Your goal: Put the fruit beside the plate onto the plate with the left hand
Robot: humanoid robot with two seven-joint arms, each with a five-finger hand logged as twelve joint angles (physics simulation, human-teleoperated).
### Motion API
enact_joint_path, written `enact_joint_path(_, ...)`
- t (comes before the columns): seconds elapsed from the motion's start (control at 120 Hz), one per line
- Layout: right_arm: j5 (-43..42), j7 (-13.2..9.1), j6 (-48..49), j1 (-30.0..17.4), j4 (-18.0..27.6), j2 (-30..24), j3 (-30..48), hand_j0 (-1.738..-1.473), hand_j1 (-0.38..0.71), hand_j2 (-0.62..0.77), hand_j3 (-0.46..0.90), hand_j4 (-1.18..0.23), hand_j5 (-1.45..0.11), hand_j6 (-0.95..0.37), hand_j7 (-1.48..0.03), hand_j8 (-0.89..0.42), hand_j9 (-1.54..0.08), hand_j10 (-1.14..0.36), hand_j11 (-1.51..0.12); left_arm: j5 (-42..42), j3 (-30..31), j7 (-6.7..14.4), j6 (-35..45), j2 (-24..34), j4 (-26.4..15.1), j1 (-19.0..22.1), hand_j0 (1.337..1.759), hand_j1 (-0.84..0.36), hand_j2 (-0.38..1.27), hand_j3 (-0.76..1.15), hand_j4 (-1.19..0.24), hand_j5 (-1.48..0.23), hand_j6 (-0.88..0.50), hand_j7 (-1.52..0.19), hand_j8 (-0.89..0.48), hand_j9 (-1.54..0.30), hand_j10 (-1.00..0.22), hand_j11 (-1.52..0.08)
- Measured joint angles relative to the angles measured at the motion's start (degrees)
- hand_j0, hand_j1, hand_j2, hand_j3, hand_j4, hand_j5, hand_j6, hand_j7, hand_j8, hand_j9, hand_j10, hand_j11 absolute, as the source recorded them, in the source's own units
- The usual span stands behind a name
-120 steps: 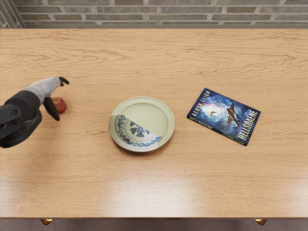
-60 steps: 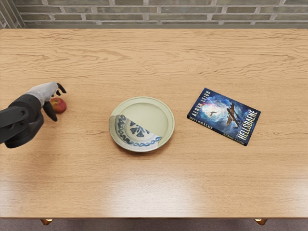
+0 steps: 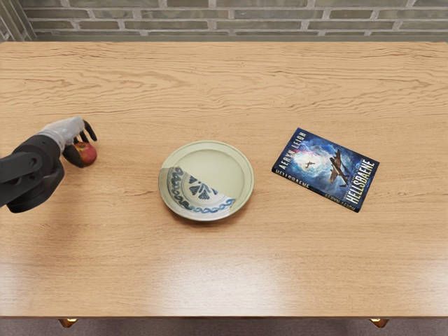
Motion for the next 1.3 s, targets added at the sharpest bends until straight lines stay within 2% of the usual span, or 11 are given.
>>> enact_joint_path(0.425,0.0,0.0,0.0,0.0,0.0,0.0,0.0,-1.658,-0.33,0.0,0.0,-0.01,-0.02,-0.01,-0.02,-0.01,-0.02,-0.01,-0.02,0.5,-0.1,0.1,0.1,-0.4,0.0,0.3,1.65,-0.31,0.17,0.0,-0.6,-0.77,-0.43,-0.78,-0.44,-0.8,-0.59,-0.79)
enact_joint_path(0.533,0.0,0.0,0.0,0.0,0.0,0.0,0.0,-1.658,-0.33,0.0,0.0,-0.01,-0.02,-0.01,-0.02,-0.01,-0.02,-0.02,-0.02,0.6,-0.1,0.1,0.3,-0.7,0.0,0.5,1.652,-0.31,0.24,0.0,-0.64,-0.76,-0.44,-0.79,-0.42,-0.82,-0.61,-0.82)
enact_joint_path(0.717,0.0,0.0,0.0,0.0,0.0,0.0,0.0,-1.658,-0.33,0.0,0.0,-0.01,-0.02,-0.01,-0.02,-0.01,-0.02,-0.01,-0.02,0.6,0.0,0.0,0.4,-1.1,0.1,0.6,1.652,-0.31,0.23,0.0,-0.69,-0.76,-0.45,-0.79,-0.44,-0.85,-0.64,-0.85)
enact_joint_path(0.783,0.0,0.0,0.0,0.0,0.0,0.0,0.0,-1.658,-0.33,0.0,0.0,-0.01,-0.02,-0.01,-0.02,-0.01,-0.02,-0.01,-0.02,0.7,0.1,0.1,0.3,-1.5,0.1,0.6,1.65,-0.32,0.19,0.0,-0.71,-0.78,-0.42,-0.81,-0.39,-0.87,-0.65,-0.87)
enact_joint_path(0.883,0.0,0.0,0.0,0.0,0.0,0.0,0.0,-1.658,-0.33,0.0,0.0,-0.01,-0.02,-0.01,-0.02,-0.01,-0.02,-0.01,-0.02,0.6,0.1,0.1,0.3,-1.5,0.1,0.6,1.65,-0.32,0.27,0.0,-0.73,-0.79,-0.44,-0.83,-0.4,-0.9,-0.66,-0.89)
enact_joint_path(0.975,0.0,0.0,0.0,0.0,0.0,0.0,0.0,-1.658,-0.33,0.0,0.0,-0.01,-0.02,-0.01,-0.02,-0.01,-0.02,-0.01,-0.02,0.3,0.1,0.1,0.3,-1.5,0.1,0.6,1.65,-0.29,0.21,0.0,-0.75,-0.8,-0.44,-0.85,-0.4,-0.92,-0.67,-0.91)
enact_joint_path(1.05,0.0,0.0,0.0,0.0,0.0,0.0,0.0,-1.658,-0.33,0.0,0.0,-0.01,-0.02,-0.01,-0.02,-0.01,-0.02,-0.01,-0.02,-0.6,0.1,0.0,0.3,-1.5,0.1,0.4,1.65,-0.27,0.22,0.0,-0.76,-0.82,-0.46,-0.87,-0.42,-0.94,-0.69,-0.93)
enact_joint_path(1.1,0.0,0.0,0.0,0.0,0.0,0.0,0.0,-1.658,-0.33,0.0,0.0,-0.01,-0.02,-0.01,-0.02,-0.01,-0.02,-0.01,-0.02,-1.9,-0.1,0.0,0.2,-1.5,0.1,-0.5,1.651,-0.27,0.31,0.0,-0.75,-0.85,-0.48,-0.89,-0.44,-0.94,-0.72,-0.94)
enact_joint_path(1.158,0.0,0.0,0.0,0.0,0.0,0.0,0.0,-1.658,-0.33,0.0,0.0,-0.01,-0.02,-0.01,-0.02,-0.01,-0.02,-0.01,-0.02,-6.3,-0.2,0.0,0.1,-1.4,0.1,-4.3,1.653,-0.28,0.42,0.0,-0.74,-0.89,-0.49,-0.9,-0.47,-0.94,-0.72,-0.94)
enact_joint_path(1.208,0.0,0.0,0.0,0.0,0.0,0.0,0.0,-1.658,-0.33,0.0,0.0,-0.01,-0.02,-0.01,-0.02,-0.01,-0.02,-0.01,-0.02,-11.0,-0.3,0.0,0.0,-1.3,0.1,-6.9,1.653,-0.3,0.46,0.0,-0.74,-0.89,-0.51,-0.91,-0.48,-0.94,-0.72,-0.94)
enact_joint_path(1.3,0.0,0.0,0.0,0.0,0.0,0.0,0.0,-1.658,-0.33,0.0,0.0,-0.01,-0.02,-0.01,-0.02,-0.01,-0.02,-0.01,-0.02,-17.8,-0.7,0.0,-0.1,-1.3,0.1,-8.5,1.654,-0.29,0.45,0.0,-0.73,-0.91,-0.5,-0.92,-0.49,-0.95,-0.72,-0.95)
